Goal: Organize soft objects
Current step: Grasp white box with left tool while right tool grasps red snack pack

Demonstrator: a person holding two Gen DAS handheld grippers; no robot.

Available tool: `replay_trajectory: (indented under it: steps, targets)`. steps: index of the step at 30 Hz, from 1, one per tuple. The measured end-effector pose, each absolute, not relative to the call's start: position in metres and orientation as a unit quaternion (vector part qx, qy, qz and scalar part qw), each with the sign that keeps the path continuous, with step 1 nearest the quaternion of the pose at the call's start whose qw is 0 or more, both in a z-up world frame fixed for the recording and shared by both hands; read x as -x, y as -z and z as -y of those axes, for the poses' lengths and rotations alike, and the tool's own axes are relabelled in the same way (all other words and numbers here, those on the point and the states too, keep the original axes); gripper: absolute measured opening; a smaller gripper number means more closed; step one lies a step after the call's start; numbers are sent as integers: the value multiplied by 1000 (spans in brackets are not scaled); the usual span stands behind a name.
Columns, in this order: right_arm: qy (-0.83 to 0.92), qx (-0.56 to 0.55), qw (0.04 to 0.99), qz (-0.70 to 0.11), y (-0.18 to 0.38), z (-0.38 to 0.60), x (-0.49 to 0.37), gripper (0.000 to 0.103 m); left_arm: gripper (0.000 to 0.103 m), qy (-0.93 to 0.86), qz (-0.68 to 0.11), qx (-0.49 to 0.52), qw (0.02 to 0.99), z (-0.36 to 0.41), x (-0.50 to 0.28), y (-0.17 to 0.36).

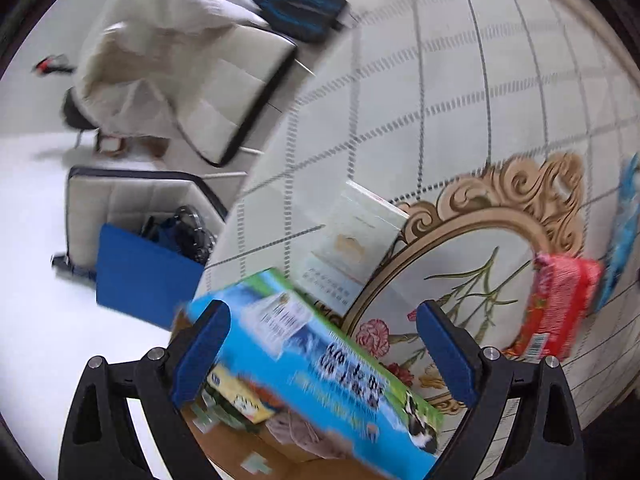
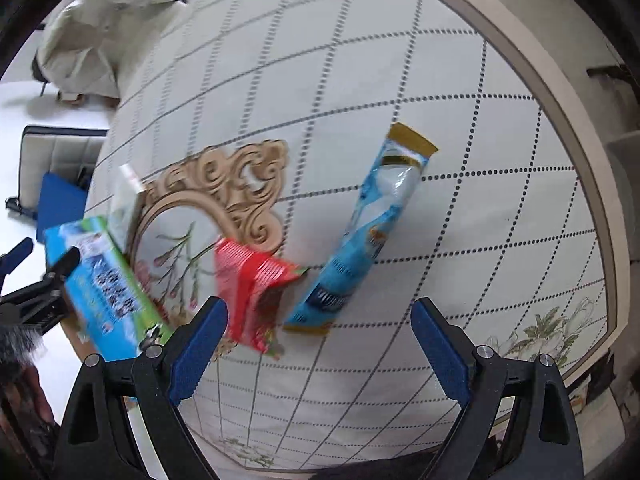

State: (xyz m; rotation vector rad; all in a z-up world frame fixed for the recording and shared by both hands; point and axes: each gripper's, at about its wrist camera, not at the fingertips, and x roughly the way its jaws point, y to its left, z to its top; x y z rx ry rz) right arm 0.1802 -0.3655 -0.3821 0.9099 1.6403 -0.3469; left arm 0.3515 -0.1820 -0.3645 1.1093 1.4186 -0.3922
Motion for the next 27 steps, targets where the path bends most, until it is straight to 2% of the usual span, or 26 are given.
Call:
replay_trajectory:
  steps: [6,9,12,13,14,15,16,17,19,23,24,27]
  targets:
    - [144,-400,546,-721,411,376,-188,95,95,167,-646,-530,524,183,-372,441]
    - [137,-404,532,-731,424,375,-191,95,98,173,-652,-526,518,184,-375,450]
    - [129,-415,517,-737,437,371,-191,95,93,189,-644,-533,515,187,-371,446]
    - [128,-415,517,-738,440,370,-191,91,82,195,-647,-527,515,189,-369,444]
    - [129,-411,519,-738,442,369,-191,86,64,202,-658,-514,512,190,-367,442]
    - [131,-403,521,-741,443,368,-192,73,53,209,-672,-494,509,191,-365,440]
    - [134,-398,522,-743,444,365,-195,64,43,203,-670,-490,518,192,-364,437]
    - [134,-397,525,-740,443,366,-196,63,37,198,-668,-488,526,193,-363,436]
    - [142,-381,539,-738,439,367,-203,55,34,193,-685,-449,540,197,-365,429]
    - [164,-330,567,-737,422,375,-216,54,34,191,-727,-345,563,197,-375,417]
    - [169,-322,577,-732,413,374,-217,55,34,185,-733,-326,567,196,-378,415]
    - [149,-329,604,-710,384,358,-213,68,35,179,-731,-315,578,198,-385,413]
